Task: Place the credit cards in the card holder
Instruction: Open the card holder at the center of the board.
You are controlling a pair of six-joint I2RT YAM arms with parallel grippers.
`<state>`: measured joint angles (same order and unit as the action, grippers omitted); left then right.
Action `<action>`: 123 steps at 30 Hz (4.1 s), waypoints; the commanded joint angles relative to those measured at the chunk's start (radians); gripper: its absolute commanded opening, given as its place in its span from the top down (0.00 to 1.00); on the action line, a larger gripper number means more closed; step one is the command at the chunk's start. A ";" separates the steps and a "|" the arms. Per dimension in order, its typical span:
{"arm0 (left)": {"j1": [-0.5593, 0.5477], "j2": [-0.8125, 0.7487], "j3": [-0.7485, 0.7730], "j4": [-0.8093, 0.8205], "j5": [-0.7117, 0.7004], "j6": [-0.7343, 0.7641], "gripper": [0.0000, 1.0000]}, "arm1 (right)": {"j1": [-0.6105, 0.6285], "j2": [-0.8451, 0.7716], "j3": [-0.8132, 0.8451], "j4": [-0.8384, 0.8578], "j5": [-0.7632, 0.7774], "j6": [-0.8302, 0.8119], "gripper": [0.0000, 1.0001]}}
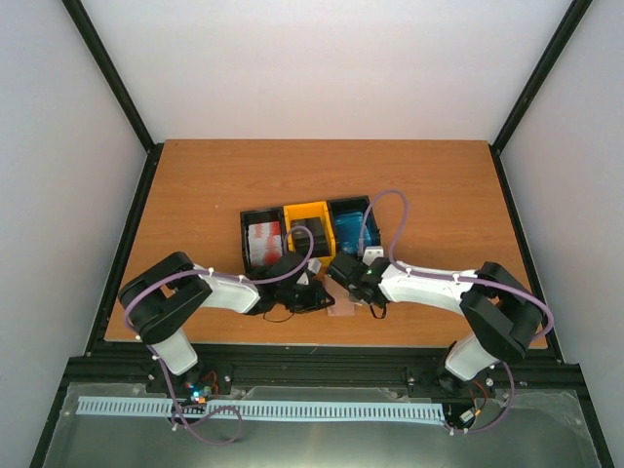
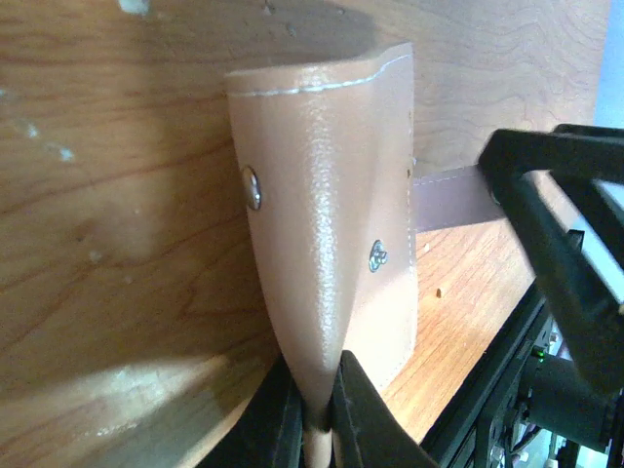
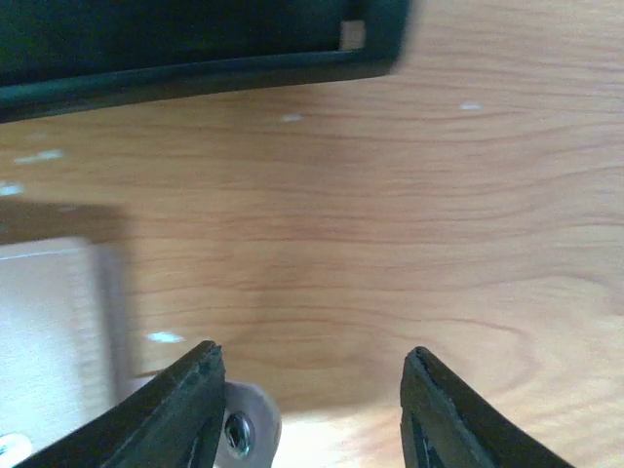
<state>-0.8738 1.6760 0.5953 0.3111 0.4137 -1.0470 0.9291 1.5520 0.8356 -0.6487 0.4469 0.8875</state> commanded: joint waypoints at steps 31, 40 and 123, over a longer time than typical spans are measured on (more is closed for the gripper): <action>-0.010 -0.018 0.010 -0.052 -0.003 0.004 1.00 | -0.055 -0.044 -0.049 0.110 -0.158 -0.152 0.43; -0.010 -0.011 0.015 -0.050 -0.005 0.006 0.99 | -0.054 -0.095 -0.082 0.068 -0.121 -0.106 0.74; -0.011 -0.153 0.071 -0.386 -0.313 0.089 0.40 | -0.053 -0.275 -0.061 0.026 -0.162 -0.146 0.71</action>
<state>-0.8772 1.5360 0.6388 -0.0013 0.1707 -0.9482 0.8772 1.2488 0.7422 -0.5270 0.1520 0.7151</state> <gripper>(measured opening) 0.607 0.196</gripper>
